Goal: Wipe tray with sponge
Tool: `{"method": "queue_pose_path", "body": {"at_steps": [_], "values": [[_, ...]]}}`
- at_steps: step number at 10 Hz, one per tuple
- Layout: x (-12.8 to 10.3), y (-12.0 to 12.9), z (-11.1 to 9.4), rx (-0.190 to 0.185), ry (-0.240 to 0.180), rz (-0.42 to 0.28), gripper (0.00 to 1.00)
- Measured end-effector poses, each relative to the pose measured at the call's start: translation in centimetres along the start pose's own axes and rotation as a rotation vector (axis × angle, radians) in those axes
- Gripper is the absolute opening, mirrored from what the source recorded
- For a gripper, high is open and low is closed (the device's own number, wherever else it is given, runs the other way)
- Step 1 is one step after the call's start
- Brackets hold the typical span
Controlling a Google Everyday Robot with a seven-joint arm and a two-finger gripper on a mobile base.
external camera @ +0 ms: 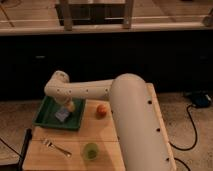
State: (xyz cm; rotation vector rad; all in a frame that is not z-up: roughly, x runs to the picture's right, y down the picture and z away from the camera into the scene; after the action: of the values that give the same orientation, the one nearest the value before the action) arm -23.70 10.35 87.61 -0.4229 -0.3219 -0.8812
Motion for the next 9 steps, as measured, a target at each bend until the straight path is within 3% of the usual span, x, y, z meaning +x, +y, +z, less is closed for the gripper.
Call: {"method": "queue_pose_path", "body": {"at_steps": [2,5,9], "values": [[0.08,-0.23,-0.09,-0.001,-0.004,-0.008,0.01],[0.01,-0.55,-0.19,-0.034,-0.027,-0.021,0.01],[-0.01,0.12,-0.22,-0.079,-0.092,-0.018,0.01]]}}
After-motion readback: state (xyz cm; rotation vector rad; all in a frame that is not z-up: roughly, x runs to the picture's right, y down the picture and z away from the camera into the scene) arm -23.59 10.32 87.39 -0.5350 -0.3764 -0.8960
